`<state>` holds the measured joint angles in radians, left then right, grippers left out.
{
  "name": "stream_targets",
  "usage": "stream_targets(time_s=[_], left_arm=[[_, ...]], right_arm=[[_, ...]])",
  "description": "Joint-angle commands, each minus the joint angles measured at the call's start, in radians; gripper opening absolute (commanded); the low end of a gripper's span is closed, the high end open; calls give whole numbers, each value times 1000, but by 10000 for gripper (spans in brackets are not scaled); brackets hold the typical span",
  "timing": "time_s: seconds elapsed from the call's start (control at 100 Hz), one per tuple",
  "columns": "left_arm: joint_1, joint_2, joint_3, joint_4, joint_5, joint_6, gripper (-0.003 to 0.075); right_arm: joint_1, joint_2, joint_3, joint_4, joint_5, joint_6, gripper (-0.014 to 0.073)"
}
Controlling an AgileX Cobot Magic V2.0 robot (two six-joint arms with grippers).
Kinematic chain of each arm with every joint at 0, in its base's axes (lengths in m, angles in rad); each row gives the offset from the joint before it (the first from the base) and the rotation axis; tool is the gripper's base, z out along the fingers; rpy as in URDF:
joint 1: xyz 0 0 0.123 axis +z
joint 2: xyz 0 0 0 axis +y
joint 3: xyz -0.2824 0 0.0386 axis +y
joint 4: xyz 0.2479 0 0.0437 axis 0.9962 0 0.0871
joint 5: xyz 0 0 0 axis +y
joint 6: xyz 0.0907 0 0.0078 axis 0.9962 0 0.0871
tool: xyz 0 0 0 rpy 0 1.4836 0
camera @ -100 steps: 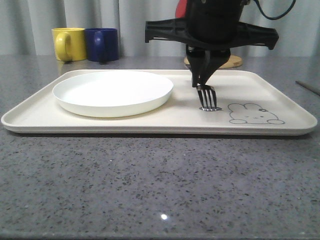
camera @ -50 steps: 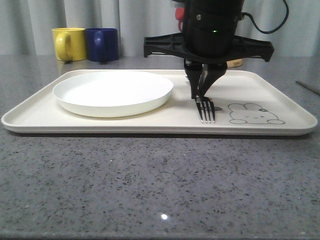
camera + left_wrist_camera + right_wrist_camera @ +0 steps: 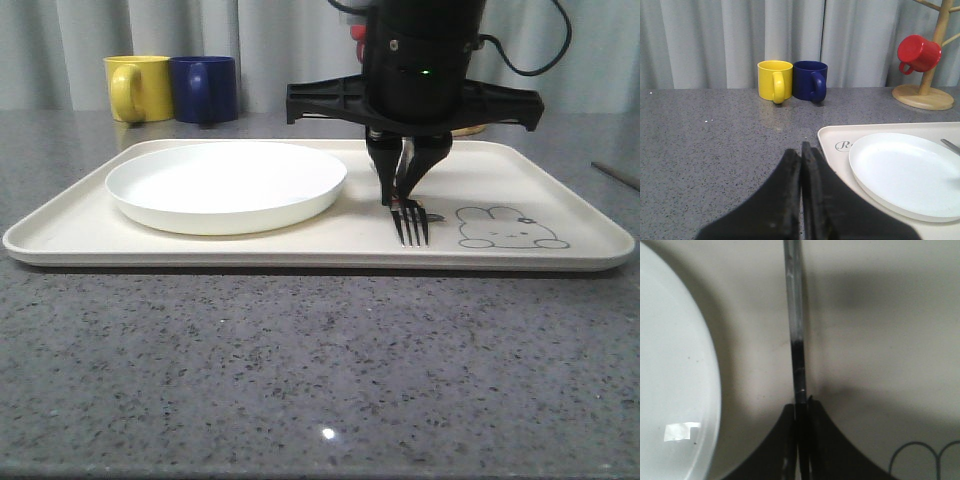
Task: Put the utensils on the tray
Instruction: 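Lower the fork onto the tray beside the plate and open the right gripper, then raise the right gripper and move it back to the chopsticks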
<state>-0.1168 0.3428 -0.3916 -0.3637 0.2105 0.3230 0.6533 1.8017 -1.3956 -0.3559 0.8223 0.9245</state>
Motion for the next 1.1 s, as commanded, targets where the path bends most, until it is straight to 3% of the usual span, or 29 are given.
stream_targets(time_s=[0.0, 0.13, 0.22, 0.48, 0.69, 1.09], left_arm=[[-2, 7, -29, -9, -77, 1, -18], [-2, 7, -29, -9, -77, 1, -18], [-2, 7, -29, -9, -77, 1, -18], [-2, 7, -29, -9, -77, 1, -18], [-2, 7, -29, -9, -77, 1, -18], [-2, 7, -29, -9, -77, 1, -18]], right_arm=[[1, -42, -33, -17, -15, 0, 134], [1, -42, -33, -17, -7, 0, 298], [1, -42, -33, -17, -3, 0, 353], [0, -92, -33, -51, 35, -3, 352], [-27, -210, -33, -61, 45, -112, 352], [-283, -314, -2, -7, 132, -376, 352]])
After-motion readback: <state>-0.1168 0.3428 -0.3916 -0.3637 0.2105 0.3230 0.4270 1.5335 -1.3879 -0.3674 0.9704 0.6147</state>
